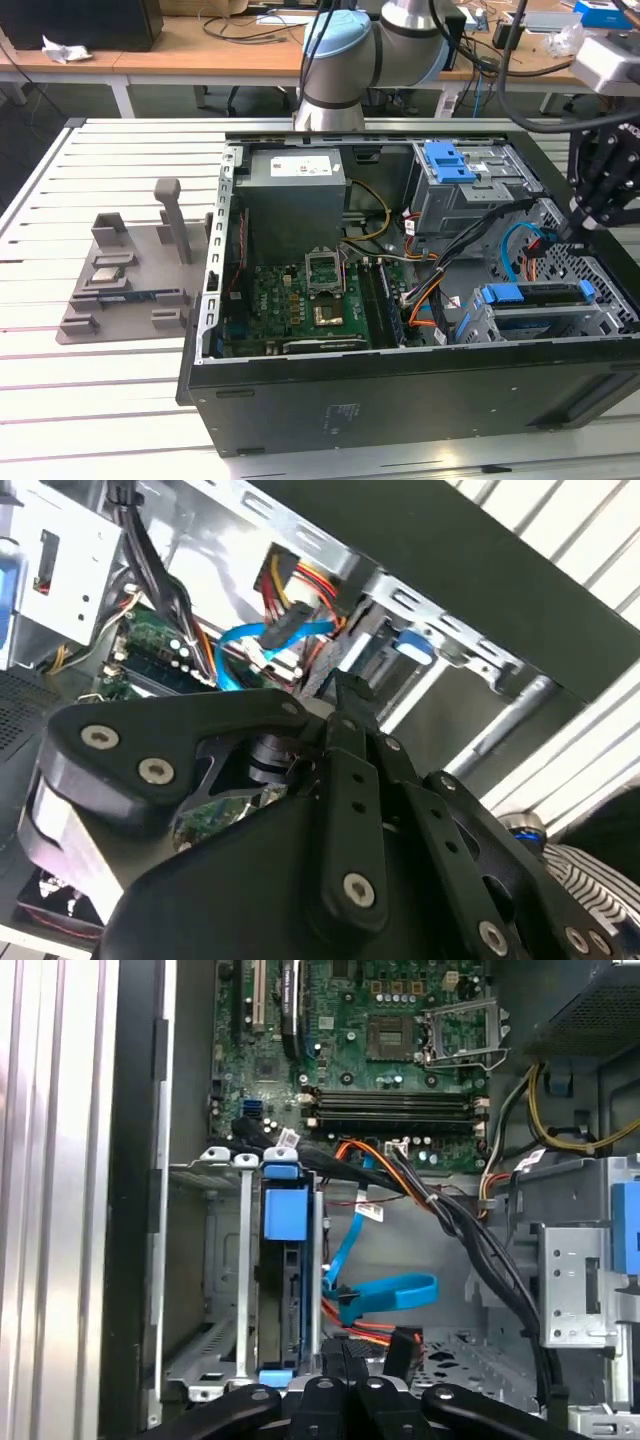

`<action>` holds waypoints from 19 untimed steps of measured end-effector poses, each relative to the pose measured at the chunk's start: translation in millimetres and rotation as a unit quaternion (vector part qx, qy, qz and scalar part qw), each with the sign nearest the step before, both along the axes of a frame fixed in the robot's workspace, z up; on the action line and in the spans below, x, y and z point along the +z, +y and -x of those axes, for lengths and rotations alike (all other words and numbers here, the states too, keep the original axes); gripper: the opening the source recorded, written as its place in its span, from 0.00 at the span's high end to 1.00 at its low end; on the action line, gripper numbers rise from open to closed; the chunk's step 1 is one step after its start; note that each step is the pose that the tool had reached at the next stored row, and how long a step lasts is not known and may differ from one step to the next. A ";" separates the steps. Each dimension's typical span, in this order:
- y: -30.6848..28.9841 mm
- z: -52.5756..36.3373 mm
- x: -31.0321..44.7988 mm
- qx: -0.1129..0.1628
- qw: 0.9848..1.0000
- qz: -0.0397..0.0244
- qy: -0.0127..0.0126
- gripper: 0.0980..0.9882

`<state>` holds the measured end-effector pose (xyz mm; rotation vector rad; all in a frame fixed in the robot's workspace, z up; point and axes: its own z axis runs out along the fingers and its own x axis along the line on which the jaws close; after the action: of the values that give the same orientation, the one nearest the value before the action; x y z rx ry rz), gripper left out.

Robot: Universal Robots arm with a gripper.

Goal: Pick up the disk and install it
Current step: 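Insert the first disk wire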

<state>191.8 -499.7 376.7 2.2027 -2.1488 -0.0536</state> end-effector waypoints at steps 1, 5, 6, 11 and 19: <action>4.2 0.0 -0.6 0.000 1.000 0.000 0.000 0.99; 17.9 -0.3 -3.1 0.000 1.000 0.000 0.000 0.99; 17.8 -0.3 -3.1 0.000 1.000 0.000 0.000 0.99; 17.9 -0.4 -3.2 0.000 1.000 0.000 0.000 0.99; 17.9 -0.4 -3.2 0.000 1.000 0.000 0.000 0.70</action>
<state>192.2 -481.8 373.5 2.2022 -2.1487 -0.0528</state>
